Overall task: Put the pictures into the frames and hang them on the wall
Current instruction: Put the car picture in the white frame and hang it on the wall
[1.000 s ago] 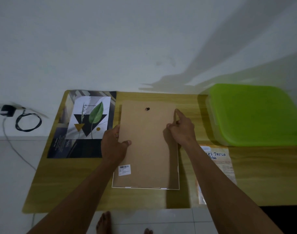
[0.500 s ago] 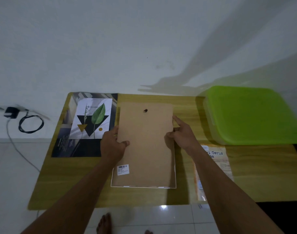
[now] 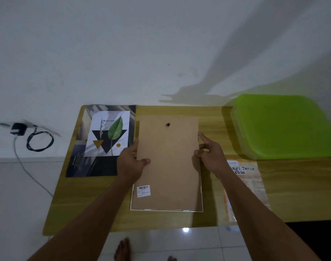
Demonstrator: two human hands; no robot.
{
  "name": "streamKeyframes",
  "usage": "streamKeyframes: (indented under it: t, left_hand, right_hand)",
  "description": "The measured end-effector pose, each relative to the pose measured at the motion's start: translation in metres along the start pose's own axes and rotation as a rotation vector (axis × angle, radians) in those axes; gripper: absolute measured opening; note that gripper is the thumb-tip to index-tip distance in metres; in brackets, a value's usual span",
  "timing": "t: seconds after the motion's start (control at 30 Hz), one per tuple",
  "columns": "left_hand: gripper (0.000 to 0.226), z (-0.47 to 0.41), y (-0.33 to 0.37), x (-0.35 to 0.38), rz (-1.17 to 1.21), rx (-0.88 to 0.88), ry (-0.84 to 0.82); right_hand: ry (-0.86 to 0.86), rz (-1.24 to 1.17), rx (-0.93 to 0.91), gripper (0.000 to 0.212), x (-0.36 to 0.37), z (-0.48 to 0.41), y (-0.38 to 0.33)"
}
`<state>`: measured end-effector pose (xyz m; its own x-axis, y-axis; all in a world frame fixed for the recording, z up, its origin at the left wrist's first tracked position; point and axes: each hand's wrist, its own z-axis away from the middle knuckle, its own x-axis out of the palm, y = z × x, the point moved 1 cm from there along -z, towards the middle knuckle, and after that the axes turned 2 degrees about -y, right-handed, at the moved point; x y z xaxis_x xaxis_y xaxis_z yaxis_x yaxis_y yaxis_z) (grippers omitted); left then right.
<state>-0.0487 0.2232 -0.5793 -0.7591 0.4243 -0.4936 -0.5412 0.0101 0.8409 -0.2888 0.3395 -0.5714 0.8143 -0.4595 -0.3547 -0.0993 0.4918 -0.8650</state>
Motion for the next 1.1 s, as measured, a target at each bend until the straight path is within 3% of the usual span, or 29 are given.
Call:
streamKeyframes:
  t: [0.17, 0.33, 0.8, 1.0, 1.1]
  left_hand:
    - [0.085, -0.001, 0.000, -0.003, 0.055, -0.020, -0.044]
    - [0.079, -0.001, 0.004, -0.007, 0.136, -0.016, -0.092]
    - [0.080, -0.015, 0.009, -0.017, 0.139, -0.067, -0.265]
    - [0.079, -0.017, 0.018, -0.023, 0.170, -0.039, -0.268]
    - [0.076, -0.018, 0.033, -0.033, 0.194, 0.006, -0.271]
  right_hand:
    - [-0.031, 0.006, -0.044, 0.062, -0.002, -0.001, -0.003]
    - [-0.161, -0.084, 0.016, 0.073, -0.001, 0.012, -0.015]
    - [-0.030, -0.026, 0.012, 0.073, 0.006, 0.033, -0.011]
    - [0.048, -0.139, 0.011, 0.055, 0.005, 0.040, -0.015]
    - [0.059, -0.176, 0.001, 0.059, -0.003, 0.043, -0.026]
